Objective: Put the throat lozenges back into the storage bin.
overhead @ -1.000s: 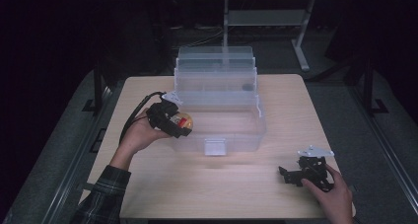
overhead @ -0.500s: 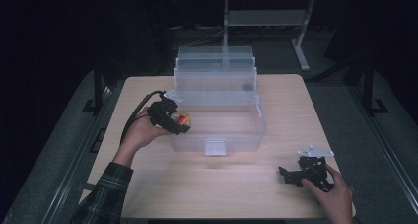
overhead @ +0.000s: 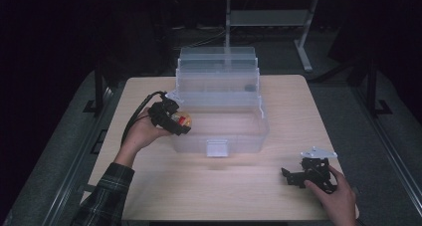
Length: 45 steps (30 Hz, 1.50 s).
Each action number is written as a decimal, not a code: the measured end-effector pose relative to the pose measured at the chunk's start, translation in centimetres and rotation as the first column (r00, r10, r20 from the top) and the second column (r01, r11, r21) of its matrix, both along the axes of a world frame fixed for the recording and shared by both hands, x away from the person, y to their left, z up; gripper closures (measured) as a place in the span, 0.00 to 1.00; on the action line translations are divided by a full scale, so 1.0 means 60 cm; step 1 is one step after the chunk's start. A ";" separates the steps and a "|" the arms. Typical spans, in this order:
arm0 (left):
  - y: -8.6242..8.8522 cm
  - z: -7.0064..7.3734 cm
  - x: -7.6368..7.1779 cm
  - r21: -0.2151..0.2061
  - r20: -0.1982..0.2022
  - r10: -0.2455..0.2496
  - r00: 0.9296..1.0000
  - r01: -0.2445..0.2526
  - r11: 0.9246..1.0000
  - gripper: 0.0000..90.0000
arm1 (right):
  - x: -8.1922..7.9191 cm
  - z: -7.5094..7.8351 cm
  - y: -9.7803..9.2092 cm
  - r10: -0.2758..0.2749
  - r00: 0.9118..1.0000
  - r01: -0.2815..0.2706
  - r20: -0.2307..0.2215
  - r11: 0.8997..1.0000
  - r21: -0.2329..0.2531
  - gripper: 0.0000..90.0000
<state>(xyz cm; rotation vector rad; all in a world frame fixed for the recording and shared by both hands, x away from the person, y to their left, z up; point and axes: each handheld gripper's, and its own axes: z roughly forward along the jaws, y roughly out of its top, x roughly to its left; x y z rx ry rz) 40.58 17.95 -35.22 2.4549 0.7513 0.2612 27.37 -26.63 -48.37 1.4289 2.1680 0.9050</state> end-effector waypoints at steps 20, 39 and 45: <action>0.000 -0.002 0.002 -0.004 0.003 -0.021 1.000 0.021 1.000 0.19 | 0.000 0.000 0.000 0.000 1.000 0.000 0.000 1.000 0.000 0.00; 0.036 0.039 -0.036 -0.056 0.063 0.002 0.998 0.002 0.998 0.18 | 0.000 0.000 0.000 0.000 1.000 0.000 0.000 1.000 0.000 0.00; 0.054 0.037 -0.048 -0.080 0.064 0.017 0.998 -0.011 0.997 0.17 | 0.000 0.000 0.000 0.000 1.000 0.000 0.000 1.000 0.000 0.00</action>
